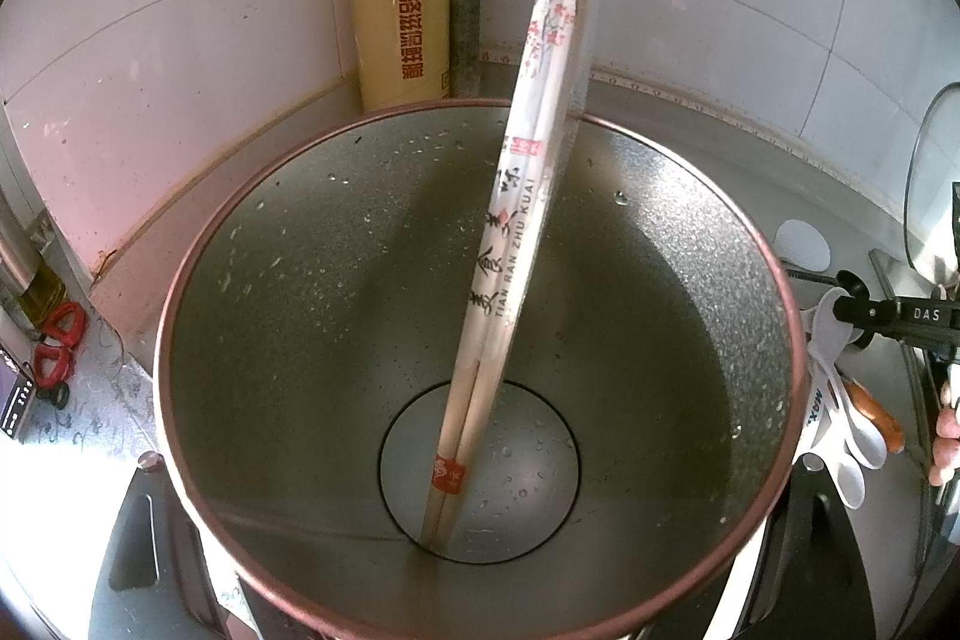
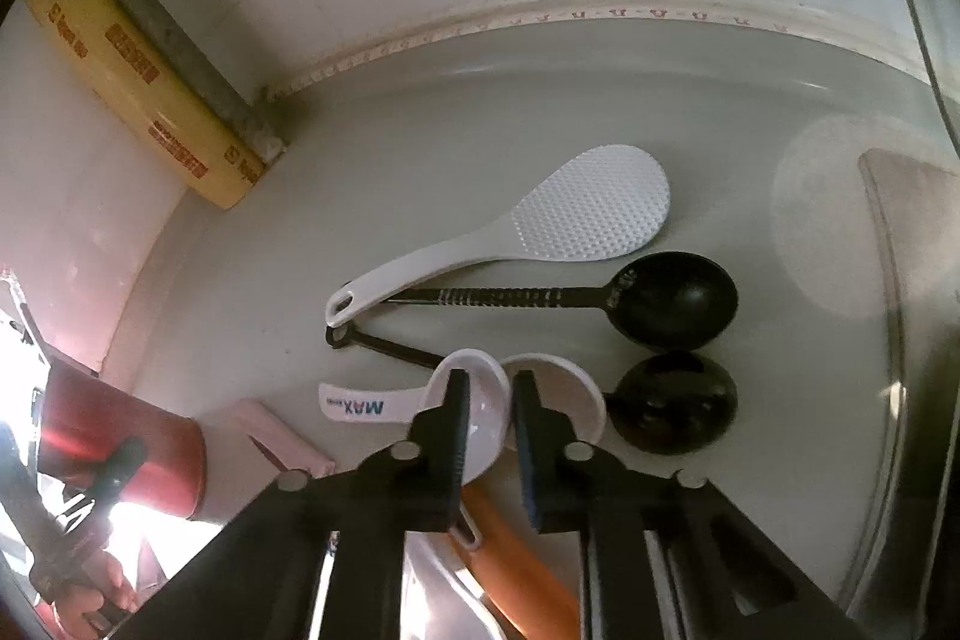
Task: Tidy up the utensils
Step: 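Grasp a white measuring spoon from the pile with the right gripper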
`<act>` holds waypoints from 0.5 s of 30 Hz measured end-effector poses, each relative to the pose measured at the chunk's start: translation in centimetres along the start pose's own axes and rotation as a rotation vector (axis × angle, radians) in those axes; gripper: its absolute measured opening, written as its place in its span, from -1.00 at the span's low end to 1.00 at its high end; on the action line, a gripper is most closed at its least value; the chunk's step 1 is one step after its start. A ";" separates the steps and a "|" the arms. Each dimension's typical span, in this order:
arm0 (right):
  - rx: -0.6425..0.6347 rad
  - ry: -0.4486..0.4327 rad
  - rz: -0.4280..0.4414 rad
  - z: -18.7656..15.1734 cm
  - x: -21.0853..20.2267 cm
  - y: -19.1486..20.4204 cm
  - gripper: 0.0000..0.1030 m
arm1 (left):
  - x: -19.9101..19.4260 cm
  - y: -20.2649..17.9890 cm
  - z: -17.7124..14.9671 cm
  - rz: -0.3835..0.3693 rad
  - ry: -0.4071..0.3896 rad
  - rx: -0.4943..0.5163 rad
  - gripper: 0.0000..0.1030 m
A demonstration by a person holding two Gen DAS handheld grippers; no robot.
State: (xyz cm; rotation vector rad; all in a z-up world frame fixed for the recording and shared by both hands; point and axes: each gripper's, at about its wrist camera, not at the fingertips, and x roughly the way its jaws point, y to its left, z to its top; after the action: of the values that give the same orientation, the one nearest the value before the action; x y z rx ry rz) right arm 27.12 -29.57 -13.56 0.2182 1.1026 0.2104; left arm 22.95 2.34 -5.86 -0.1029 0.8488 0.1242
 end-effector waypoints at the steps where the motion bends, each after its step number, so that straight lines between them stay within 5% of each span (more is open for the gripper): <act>1: 0.007 -0.002 0.004 -0.1 -0.1 -0.1 -0.80 | 0.0 0.0 0.0 0.000 0.000 0.000 0.74; 15: 0.022 0.021 0.050 -0.5 0.2 -0.3 -0.74 | 0.0 0.2 -0.1 -0.003 0.003 0.004 0.74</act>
State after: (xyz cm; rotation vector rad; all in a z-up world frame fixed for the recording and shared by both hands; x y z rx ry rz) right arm 26.75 -29.81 -14.08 0.2641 1.1216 0.2451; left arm 22.82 2.55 -5.90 -0.1005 0.8521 0.1197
